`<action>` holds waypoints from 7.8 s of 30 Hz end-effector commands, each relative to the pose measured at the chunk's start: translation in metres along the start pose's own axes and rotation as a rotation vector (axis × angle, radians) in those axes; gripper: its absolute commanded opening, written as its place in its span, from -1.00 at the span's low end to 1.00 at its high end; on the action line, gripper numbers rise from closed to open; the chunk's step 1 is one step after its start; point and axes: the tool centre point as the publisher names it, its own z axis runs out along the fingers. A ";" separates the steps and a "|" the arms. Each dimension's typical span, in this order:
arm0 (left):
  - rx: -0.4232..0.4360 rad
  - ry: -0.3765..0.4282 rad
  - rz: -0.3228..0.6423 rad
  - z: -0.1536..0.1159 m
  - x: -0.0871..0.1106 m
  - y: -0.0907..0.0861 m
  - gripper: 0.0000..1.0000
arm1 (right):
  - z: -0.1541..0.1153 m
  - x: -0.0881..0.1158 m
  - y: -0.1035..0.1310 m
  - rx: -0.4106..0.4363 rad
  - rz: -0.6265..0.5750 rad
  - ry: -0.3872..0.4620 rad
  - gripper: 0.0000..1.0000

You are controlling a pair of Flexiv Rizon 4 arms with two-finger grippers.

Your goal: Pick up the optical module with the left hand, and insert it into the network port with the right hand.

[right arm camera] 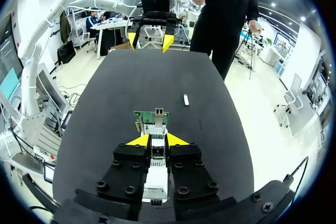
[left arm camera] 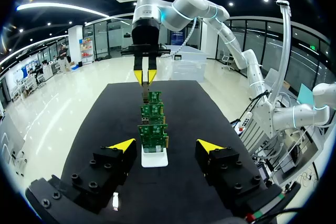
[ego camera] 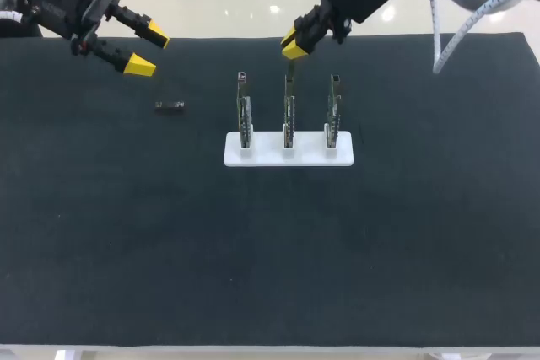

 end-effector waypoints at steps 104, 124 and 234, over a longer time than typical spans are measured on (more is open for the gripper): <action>0.001 0.003 -0.001 0.000 0.000 0.001 1.00 | 0.006 0.000 -0.003 0.003 0.009 0.003 -1.00; 0.001 0.003 -0.001 0.000 0.000 0.001 1.00 | -0.001 -0.008 -0.004 -0.011 0.013 0.026 -1.00; 0.001 0.003 -0.001 0.000 0.000 0.001 1.00 | 0.014 0.008 0.004 0.001 -0.002 0.005 -1.00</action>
